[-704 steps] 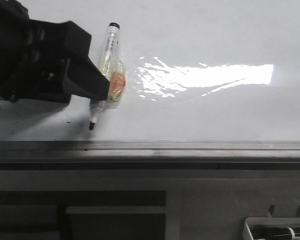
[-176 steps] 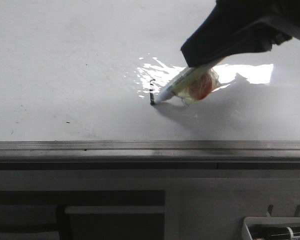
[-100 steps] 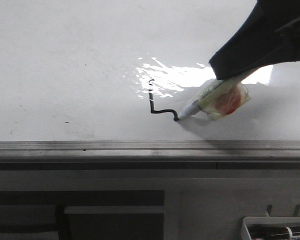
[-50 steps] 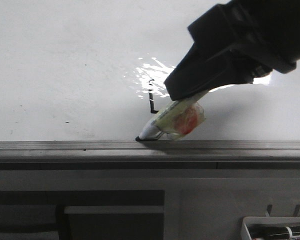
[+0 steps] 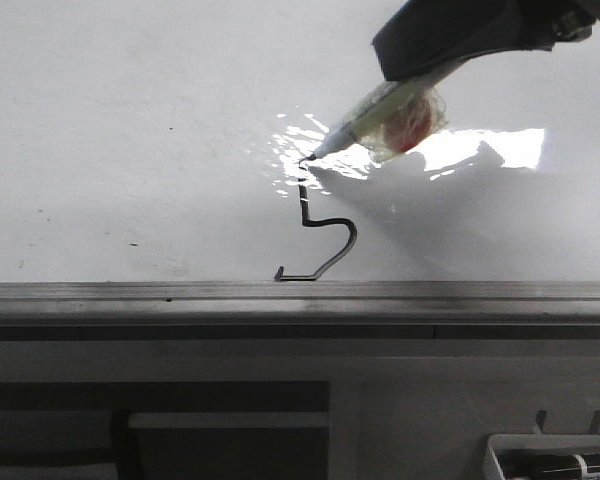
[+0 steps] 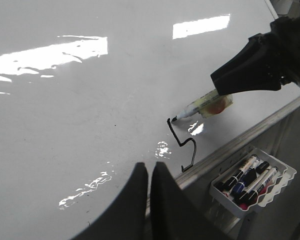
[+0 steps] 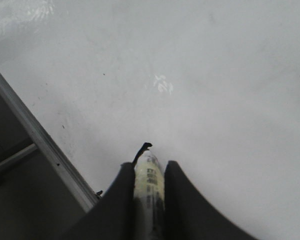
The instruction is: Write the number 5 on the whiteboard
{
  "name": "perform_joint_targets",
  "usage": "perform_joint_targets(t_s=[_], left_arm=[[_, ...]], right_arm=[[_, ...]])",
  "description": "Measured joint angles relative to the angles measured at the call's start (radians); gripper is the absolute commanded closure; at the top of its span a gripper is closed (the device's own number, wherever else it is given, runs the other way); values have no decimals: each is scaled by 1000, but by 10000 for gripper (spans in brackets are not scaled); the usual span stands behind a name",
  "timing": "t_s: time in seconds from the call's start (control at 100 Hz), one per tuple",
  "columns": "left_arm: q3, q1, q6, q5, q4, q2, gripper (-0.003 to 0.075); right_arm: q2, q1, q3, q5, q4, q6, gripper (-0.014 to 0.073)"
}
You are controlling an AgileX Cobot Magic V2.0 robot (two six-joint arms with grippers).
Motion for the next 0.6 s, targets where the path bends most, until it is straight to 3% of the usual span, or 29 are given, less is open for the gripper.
perform_joint_targets(t_s=[0.6], left_arm=[[0, 0, 0, -2, 0, 0, 741]], right_arm=[[27, -18, -9, 7, 2, 0, 634]])
